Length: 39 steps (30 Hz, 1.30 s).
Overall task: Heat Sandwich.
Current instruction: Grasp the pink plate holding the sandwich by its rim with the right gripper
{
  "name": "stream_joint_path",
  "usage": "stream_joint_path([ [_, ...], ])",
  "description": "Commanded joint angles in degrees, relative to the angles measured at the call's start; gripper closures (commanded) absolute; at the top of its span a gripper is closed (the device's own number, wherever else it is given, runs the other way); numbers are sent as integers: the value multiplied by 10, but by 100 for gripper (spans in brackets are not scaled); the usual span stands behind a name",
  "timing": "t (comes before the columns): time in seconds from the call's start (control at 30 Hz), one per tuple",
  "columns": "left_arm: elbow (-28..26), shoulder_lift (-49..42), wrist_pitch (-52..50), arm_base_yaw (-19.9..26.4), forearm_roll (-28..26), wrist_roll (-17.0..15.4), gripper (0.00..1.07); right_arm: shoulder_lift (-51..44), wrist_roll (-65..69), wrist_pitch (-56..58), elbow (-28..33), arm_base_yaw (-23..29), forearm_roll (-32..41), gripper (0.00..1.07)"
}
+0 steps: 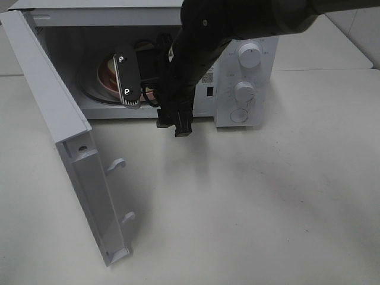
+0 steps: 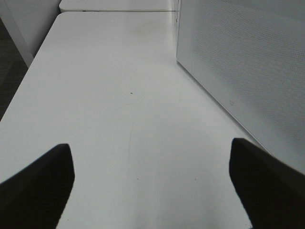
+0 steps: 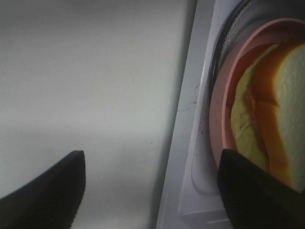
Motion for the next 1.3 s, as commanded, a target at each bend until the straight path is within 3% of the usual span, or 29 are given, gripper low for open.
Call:
stream_joint_path([
  [0.03,1,-9,-5,1,-3,0,25,27,33,15,-38,0,-19,32],
  [0.23,1,-9,-5,1,-3,0,25,74,45,23,-103,0,-22,32],
  [0.5,1,-9,-5,1,-3,0,25,103,47,26,-144,-16,-21,33],
  [1.3,1,-9,-5,1,-3,0,25,111,42,-21,-146,-47,-22,33],
])
